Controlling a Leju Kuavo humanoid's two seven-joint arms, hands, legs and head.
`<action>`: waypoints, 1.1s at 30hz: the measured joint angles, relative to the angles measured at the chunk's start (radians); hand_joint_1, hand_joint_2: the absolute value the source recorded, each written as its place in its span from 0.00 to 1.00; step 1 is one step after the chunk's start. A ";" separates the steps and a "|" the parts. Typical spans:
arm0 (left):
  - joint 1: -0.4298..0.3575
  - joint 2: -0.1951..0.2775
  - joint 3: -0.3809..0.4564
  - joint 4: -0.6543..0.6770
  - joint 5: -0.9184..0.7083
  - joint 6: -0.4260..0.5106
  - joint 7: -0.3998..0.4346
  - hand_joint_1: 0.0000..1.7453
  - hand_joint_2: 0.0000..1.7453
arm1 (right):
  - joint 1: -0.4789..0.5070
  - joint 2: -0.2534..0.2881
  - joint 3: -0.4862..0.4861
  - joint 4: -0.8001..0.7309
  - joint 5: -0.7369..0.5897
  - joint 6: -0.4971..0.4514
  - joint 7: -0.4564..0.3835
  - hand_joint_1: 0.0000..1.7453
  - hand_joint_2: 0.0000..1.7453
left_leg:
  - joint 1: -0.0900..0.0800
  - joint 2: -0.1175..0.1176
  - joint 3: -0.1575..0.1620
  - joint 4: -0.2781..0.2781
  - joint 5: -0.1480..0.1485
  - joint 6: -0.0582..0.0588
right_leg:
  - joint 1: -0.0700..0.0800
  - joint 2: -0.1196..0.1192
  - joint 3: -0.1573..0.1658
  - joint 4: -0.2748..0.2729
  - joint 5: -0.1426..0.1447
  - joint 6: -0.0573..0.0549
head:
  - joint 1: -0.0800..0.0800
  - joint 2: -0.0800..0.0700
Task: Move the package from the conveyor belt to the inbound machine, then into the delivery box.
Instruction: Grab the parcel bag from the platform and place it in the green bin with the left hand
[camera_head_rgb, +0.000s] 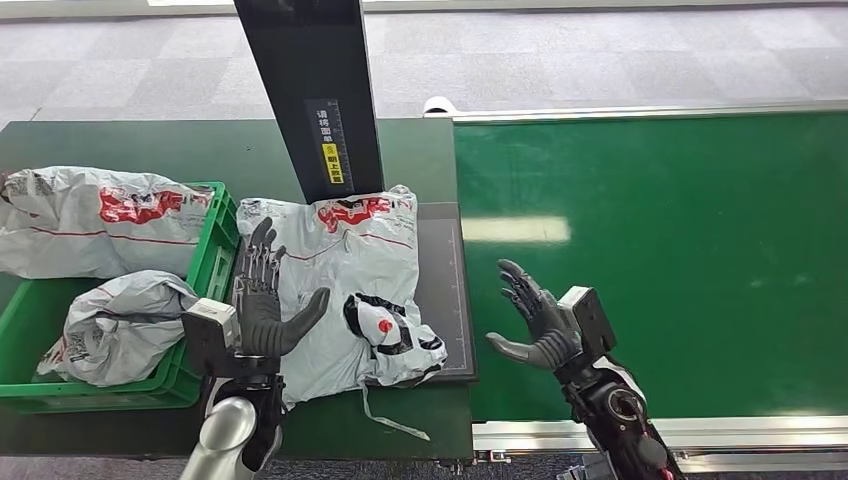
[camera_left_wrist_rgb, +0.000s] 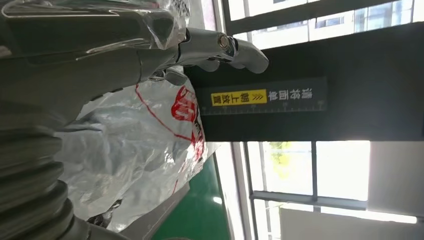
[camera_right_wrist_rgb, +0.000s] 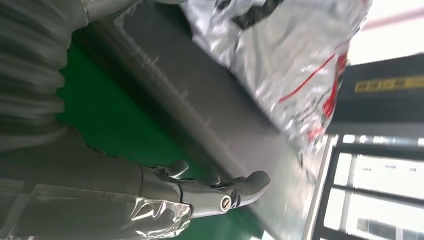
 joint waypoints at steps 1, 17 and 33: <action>0.004 0.001 0.001 -0.001 -0.006 -0.013 0.000 0.00 1.00 | 0.016 -0.002 -0.007 -0.022 0.036 -0.045 -0.001 0.00 1.00 | 0.000 0.000 0.000 0.000 0.000 0.000 | 0.000 0.000 0.000 0.000 0.000 0.000 | 0.000 0.000; -0.141 0.022 -0.128 0.221 -1.054 0.225 0.408 0.00 1.00 | 0.185 -0.005 -0.162 -0.256 0.185 -0.123 0.012 0.00 1.00 | 0.000 0.000 0.000 0.000 0.000 0.000 | 0.000 0.000 0.000 0.000 0.000 0.000 | 0.000 0.000; -0.239 -0.003 -0.169 0.485 -1.084 0.039 0.433 0.92 1.00 | 0.271 0.029 -0.242 -0.351 0.261 -0.113 0.022 0.00 1.00 | 0.000 0.000 0.001 0.000 0.000 0.000 | 0.000 0.000 0.002 0.000 0.000 0.000 | 0.000 0.000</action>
